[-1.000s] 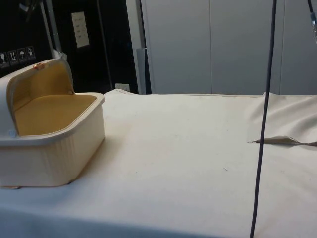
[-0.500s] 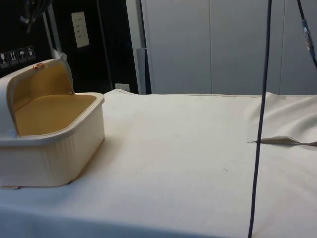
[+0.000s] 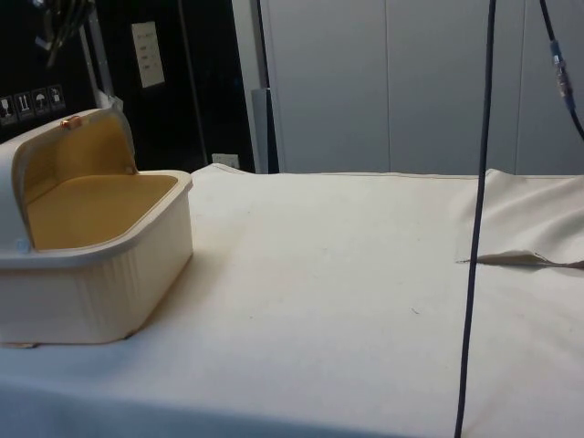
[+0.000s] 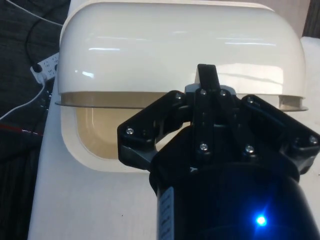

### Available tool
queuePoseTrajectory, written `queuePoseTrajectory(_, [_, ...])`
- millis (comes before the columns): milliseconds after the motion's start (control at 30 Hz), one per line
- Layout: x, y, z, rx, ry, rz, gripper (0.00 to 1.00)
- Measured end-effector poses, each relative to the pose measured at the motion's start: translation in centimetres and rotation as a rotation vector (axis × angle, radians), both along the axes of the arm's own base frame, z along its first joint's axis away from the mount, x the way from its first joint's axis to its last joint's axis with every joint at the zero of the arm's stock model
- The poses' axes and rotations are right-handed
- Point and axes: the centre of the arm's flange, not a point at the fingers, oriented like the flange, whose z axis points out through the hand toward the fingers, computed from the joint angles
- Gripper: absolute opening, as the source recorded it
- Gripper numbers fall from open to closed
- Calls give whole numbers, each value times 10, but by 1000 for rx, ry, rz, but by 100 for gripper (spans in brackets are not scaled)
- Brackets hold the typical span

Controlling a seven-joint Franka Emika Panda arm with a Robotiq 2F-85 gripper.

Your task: Open the lid, then close it.

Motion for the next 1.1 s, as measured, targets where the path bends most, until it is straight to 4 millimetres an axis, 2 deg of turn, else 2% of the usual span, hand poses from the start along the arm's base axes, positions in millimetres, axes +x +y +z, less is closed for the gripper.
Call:
queuePoseTrajectory(333, [0,1,0,0,-1,1,1])
queuePoseTrajectory(500, [0,1,0,0,-1,2,25])
queuePoseTrajectory(533, [0,1,0,0,-1,2,25])
queuePoseTrajectory(600, [0,1,0,0,-1,2,35])
queuePoseTrajectory(633, [0,1,0,0,-1,2,47])
queuePoseTrajectory(800, [0,1,0,0,-1,2,70])
queuePoseTrajectory(833, [0,1,0,0,-1,2,70])
queuePoseTrajectory(867, [0,1,0,0,-1,2,75])
queuePoseTrajectory(900, [0,1,0,0,-1,2,84])
queuePoseTrajectory(1000, [0,3,-2,0,2,5,98])
queuePoseTrajectory(1100, [0,8,-4,2,2,10,100])
